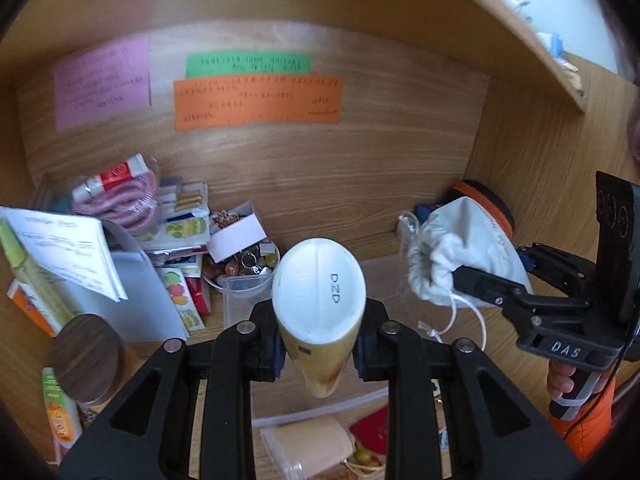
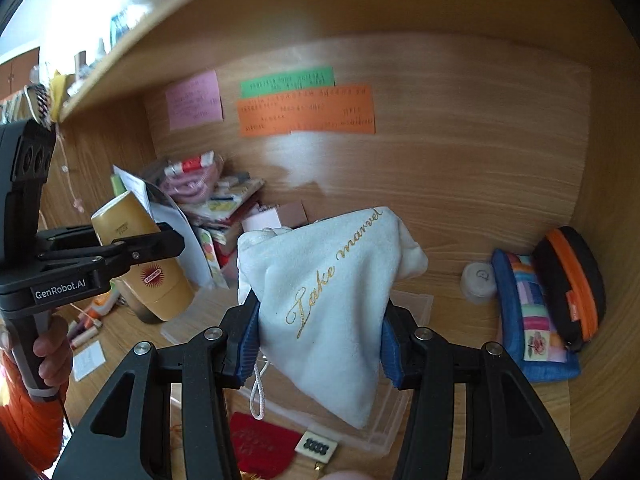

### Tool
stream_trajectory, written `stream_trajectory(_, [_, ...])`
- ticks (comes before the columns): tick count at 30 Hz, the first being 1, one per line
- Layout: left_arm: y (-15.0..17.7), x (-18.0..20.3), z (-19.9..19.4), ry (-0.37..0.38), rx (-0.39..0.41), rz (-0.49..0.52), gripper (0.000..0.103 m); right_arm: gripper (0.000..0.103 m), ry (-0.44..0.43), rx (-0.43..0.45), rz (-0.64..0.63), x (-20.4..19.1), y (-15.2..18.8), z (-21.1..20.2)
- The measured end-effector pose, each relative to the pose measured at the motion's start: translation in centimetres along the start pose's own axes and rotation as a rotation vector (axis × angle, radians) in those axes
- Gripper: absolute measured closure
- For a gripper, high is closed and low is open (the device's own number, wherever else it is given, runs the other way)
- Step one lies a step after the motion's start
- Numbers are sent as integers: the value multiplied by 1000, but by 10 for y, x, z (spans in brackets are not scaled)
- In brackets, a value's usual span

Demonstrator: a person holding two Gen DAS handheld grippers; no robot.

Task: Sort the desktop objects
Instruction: 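Carry the white pouch and gold tube into the clear box and release both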

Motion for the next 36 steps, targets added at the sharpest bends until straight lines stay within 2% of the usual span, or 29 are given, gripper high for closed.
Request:
stream_trajectory(5, [0, -7, 34, -2, -57, -10, 78, 57, -5, -61, -12, 4, 2, 32])
stream_trajectory(15, [13, -21, 87, -68, -177, 1, 78, 57, 21, -203, -61, 13, 11, 78])
stream_trajectory(25, [27, -29, 107, -90, -234, -3, 78, 57, 65, -276, -73, 32, 24, 95])
stream_trajectory(29, [29, -29, 113, -127, -244, 17, 78, 57, 72, -314, -77, 38, 28, 105])
stream_trajectory(36, [32, -34, 119, -85, -289, -5, 78, 56, 76, -365, -100, 35, 34, 117])
Point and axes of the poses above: each gripper's, at about its wrist camera, not at the fingertips, and z roughly the way its jaws point, x to its right, y to its underside, the point moved 4 cm from there along z, roughly the way its jaws point, and after that the axes turned 6 degrees about -x, right-handed, at the moved point
